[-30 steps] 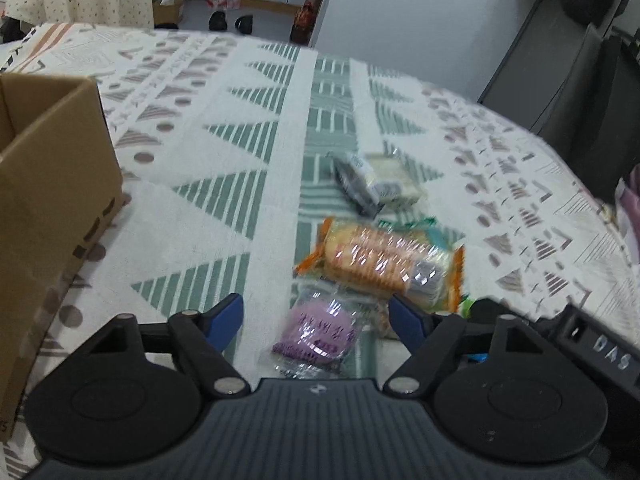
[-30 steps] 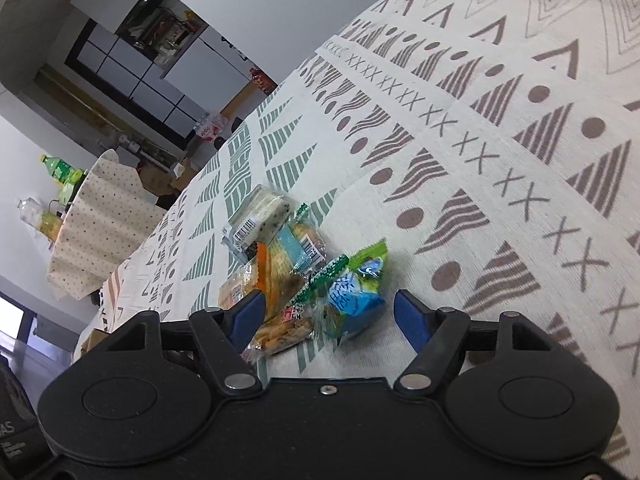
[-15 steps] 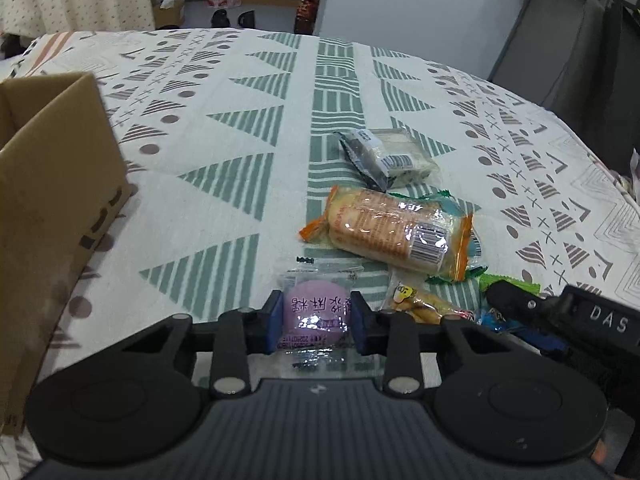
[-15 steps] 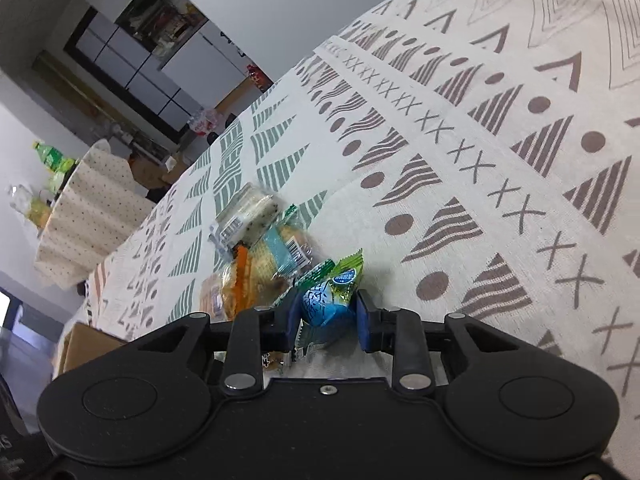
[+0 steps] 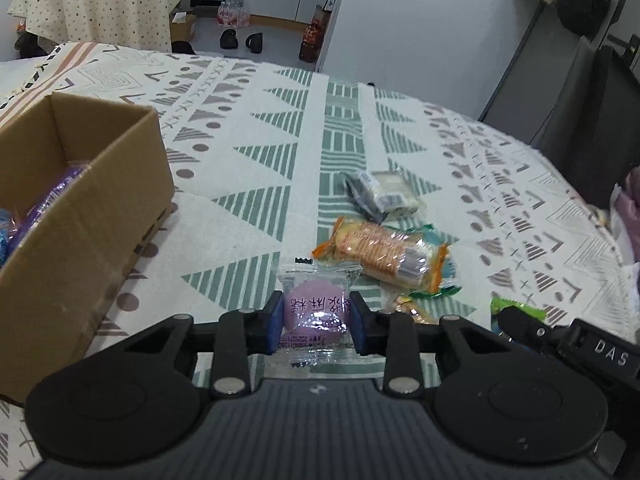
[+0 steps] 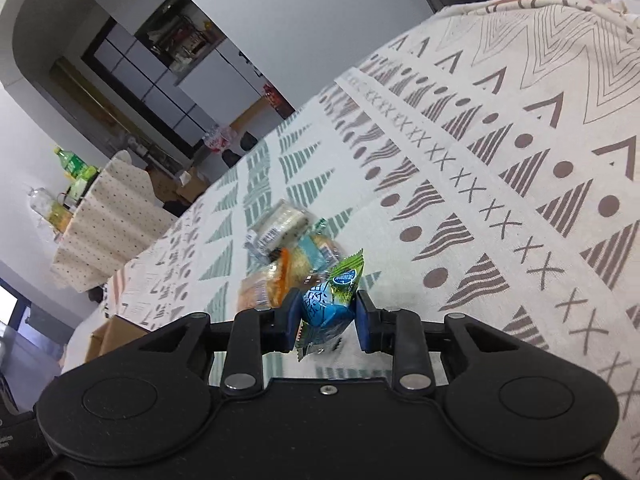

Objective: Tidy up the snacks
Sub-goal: 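Grasp the purple round packet with the left tool while the right tool grasps the blue-green candy, then carry the purple packet and blue-green candy over the box and open both tools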

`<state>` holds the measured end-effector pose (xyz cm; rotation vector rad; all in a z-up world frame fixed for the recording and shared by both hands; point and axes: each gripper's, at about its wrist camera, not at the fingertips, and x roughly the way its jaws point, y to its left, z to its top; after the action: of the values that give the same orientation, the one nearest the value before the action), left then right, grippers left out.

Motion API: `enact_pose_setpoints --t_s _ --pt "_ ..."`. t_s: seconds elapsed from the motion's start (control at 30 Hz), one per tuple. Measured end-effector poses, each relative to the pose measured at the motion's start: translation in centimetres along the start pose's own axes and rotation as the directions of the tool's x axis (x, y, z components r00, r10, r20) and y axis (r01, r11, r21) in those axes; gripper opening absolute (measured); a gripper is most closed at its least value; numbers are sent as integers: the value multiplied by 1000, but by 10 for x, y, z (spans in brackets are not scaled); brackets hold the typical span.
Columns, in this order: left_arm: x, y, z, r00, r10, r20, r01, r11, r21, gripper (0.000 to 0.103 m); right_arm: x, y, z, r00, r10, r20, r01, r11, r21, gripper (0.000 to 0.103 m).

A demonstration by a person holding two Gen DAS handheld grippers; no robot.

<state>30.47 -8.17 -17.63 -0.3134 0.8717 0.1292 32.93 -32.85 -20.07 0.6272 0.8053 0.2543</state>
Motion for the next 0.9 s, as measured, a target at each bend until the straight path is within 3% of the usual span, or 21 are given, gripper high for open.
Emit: enact_pose_setpoints --t_s 0.43,0.9 --pt "-43 15 9 997 -61 51 63 998 -30 32 -41 32 -10 999 44 29 -43 999 -10 28" --pt "-85 45 23 987 -68 146 76 996 -55 32 -57 85 -14 995 70 68 -64 993 -98 28"
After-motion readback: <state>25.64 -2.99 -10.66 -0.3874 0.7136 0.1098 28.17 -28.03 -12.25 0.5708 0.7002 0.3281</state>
